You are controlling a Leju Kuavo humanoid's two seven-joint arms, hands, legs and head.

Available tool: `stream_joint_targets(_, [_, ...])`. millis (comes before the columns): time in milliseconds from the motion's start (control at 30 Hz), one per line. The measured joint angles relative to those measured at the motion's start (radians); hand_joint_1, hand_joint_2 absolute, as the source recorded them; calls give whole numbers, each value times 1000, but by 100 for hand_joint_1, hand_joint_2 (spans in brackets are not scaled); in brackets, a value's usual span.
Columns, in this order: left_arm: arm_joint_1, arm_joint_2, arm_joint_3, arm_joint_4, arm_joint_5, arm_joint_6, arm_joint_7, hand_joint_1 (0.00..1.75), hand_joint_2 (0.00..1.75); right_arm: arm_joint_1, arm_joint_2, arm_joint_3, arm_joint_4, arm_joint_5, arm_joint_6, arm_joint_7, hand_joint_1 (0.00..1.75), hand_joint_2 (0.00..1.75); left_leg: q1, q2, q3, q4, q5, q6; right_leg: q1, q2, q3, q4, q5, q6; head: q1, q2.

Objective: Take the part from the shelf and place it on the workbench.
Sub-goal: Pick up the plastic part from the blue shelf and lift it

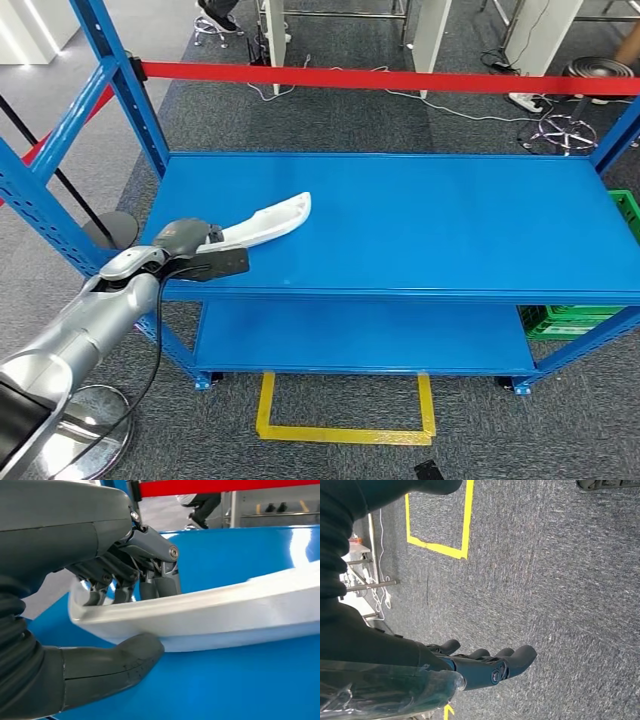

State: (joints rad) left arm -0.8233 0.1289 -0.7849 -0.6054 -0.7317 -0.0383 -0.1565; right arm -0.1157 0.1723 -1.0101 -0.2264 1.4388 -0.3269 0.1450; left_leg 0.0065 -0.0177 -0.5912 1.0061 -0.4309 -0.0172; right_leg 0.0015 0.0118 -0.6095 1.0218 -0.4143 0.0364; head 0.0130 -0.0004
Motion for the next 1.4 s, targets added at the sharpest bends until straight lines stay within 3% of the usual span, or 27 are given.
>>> stream_joint_targets(1400, [64, 5, 118, -51, -19, 32, -23, 175, 175, 2, -7, 0, 0, -3, -1, -3, 0, 175, 0, 0, -2, 0, 0, 0, 0, 0, -2, 0, 0, 0, 0, 0])
